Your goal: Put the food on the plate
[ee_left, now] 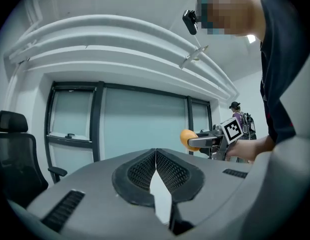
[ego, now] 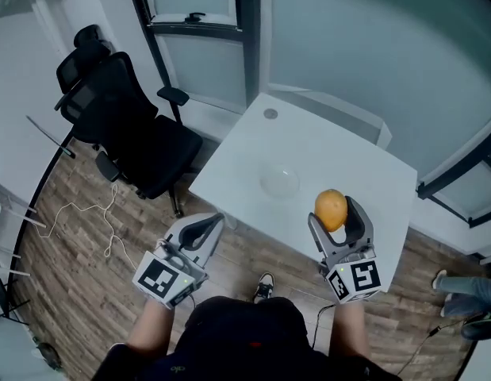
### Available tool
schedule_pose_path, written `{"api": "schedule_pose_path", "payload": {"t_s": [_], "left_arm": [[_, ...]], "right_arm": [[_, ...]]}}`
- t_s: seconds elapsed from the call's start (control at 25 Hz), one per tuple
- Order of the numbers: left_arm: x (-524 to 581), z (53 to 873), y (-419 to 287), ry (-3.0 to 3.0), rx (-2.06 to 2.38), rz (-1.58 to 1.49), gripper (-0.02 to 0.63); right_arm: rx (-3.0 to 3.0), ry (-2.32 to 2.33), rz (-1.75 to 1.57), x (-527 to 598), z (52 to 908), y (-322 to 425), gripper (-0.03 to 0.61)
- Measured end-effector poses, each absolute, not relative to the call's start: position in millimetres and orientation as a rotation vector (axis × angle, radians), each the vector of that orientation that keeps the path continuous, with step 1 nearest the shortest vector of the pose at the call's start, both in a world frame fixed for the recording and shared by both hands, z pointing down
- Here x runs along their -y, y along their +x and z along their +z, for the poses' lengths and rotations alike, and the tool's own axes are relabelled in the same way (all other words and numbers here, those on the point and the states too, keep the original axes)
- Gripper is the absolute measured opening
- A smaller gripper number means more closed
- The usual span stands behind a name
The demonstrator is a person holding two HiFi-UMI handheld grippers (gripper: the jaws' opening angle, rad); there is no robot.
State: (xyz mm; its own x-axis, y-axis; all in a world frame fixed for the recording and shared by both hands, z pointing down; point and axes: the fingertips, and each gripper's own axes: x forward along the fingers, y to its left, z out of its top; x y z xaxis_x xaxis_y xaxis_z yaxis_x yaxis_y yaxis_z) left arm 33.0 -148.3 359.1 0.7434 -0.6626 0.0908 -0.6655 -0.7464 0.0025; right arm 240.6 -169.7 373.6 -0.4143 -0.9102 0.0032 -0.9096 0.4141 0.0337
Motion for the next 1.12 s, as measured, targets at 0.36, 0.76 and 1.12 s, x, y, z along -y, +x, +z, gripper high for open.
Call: {"api": "schedule_pose_path", "payload": {"t_s": [0.36,0.76,1.12], "left_arm": [[212,385,32,2.803,1.129,0.128,0.023],[287,420,1,2.789,1.033,0.110,0.023],[324,457,-30,2.694,1.043,0.147,0.023]], "right_arm": [[2.589,1.580,0.054,239,411,232,0.370],[2.422,1.563,0.148,322,476,193,0.370],[2.237,1.477,0.341,391,602,176,0.370]]}}
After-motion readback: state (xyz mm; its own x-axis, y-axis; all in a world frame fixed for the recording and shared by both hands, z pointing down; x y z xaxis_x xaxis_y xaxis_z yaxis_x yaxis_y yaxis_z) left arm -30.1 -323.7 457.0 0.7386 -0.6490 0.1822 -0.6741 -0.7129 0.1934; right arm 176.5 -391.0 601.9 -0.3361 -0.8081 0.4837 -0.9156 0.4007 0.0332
